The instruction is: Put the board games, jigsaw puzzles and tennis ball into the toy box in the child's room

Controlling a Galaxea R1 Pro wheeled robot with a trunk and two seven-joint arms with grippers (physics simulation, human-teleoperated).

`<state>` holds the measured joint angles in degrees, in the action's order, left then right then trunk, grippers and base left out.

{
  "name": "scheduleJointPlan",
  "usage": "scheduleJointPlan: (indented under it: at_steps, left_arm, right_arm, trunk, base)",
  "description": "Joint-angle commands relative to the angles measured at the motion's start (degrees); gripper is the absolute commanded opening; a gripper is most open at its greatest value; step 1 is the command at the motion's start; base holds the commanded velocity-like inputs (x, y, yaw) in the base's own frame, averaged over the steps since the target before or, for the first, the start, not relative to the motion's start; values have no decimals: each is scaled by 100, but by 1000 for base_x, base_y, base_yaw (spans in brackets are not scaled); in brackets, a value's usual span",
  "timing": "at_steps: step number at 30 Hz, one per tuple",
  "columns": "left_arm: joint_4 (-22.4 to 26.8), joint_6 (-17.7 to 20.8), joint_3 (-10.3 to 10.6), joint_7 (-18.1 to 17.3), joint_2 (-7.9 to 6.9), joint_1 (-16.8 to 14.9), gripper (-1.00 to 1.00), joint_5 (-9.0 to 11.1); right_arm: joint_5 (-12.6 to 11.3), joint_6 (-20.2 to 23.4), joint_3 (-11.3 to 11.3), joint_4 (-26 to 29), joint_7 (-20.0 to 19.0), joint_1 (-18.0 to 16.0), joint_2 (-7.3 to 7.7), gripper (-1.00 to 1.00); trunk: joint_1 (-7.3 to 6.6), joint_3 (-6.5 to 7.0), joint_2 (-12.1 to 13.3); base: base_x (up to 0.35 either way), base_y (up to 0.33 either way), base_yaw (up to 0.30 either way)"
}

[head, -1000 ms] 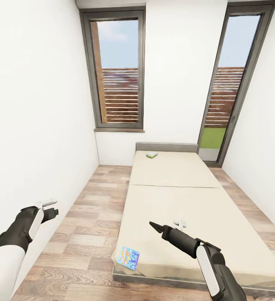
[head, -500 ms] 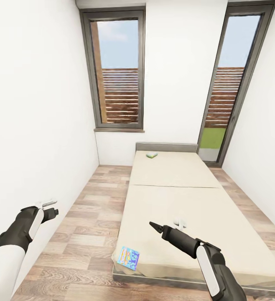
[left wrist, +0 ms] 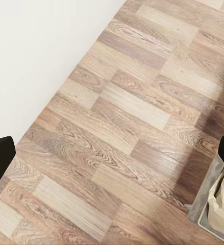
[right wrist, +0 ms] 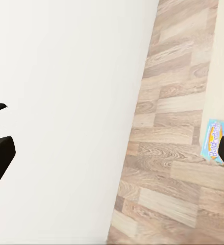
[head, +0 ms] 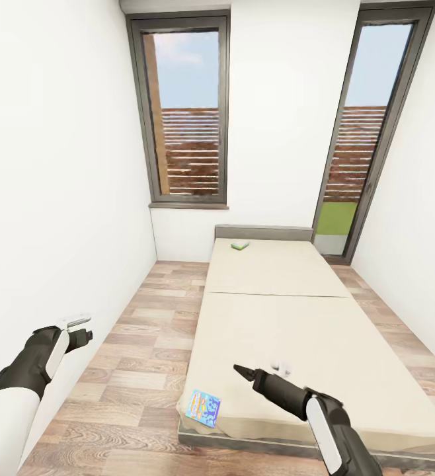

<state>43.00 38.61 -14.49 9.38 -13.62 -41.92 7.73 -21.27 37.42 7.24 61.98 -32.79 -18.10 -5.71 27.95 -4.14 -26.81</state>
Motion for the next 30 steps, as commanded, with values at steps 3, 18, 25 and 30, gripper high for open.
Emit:
scheduleJointPlan:
  at_steps: [3, 18, 25, 30]
  left_arm:
    - [7, 24, -1, 33, -5, -5, 100, 62]
    - [7, 79, -8, -52, -4, -9, 100, 94]
    - [7, 344, -10, -933, -21, -9, 100, 93]
    - [7, 592, -10, -1663, -39, -10, 100, 77]
  right_arm:
    - [-114, 44, 21, -497, -15, -116, -8, 100]
    - [-346, -17, 23, -2188, -16, -759, -53, 100]
    - [-345, -649, 23, -2947, -12, -780, -204, 100]
    - [-350, -1115, 28, -3738, -40, -780, -165, 100]
  trunk:
    - [3, -12, -12]
    - [3, -12, -12]
    - [3, -12, -12]
    - [3, -12, -12]
  base:
    - [0, 0, 0]
    - [0, 0, 0]
    - [0, 0, 0]
    - [0, 0, 0]
